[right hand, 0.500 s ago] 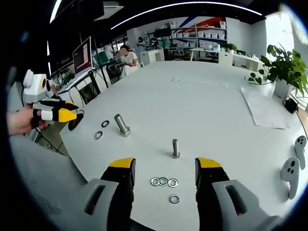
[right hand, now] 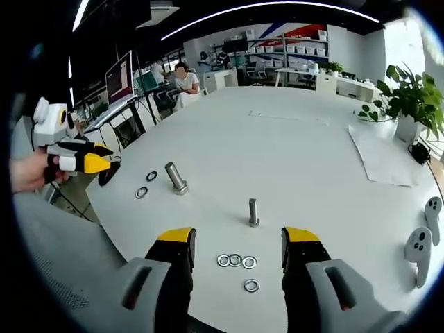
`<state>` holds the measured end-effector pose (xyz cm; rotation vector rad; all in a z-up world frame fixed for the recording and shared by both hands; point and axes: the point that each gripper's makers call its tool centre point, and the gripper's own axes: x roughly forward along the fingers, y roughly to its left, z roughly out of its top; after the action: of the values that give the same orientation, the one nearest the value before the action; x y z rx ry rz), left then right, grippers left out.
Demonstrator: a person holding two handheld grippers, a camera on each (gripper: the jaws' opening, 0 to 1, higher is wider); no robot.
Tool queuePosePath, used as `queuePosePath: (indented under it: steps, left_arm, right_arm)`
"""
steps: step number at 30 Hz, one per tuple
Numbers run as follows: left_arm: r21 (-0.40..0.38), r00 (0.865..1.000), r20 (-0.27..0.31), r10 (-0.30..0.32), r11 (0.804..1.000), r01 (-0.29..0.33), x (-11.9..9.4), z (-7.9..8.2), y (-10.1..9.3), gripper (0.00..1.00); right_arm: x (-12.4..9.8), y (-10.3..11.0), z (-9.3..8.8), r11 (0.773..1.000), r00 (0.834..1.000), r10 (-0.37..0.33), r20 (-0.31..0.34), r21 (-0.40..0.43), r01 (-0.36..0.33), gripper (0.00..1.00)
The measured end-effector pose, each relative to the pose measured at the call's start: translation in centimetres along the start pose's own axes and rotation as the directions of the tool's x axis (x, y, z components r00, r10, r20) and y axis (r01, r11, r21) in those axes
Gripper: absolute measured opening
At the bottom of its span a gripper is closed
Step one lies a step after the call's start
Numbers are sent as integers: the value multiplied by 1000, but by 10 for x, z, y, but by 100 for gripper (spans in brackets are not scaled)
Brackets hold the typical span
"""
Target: Place the washer onto the threaded stud by aligning its center hole with the stud, sliding it down to the base, and recovering from edge contact or off-axis alignment until the washer reaches the visible bottom stop.
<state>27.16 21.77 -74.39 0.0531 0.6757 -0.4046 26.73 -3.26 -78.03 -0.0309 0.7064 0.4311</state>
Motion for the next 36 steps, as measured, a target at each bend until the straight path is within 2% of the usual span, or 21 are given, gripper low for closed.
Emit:
queuePosePath:
  steps: [16,22,36]
  left_arm:
    - [0,1000,-2,2,1000,-2,0,0,0,44]
    - [-3,1000,-5,3,1000,-3,1,-2,2,44]
    - [4,1000,-23,3,1000,-3,1,-5,1,44]
  right_arm:
    - [1,2,-5,1000,1000,9,-22,9,-9,52]
    - [3,4,-17,1000,997,16,-72,4,-16,53]
    - [4,5,-30,1000,991,20,-129,25,-17,53]
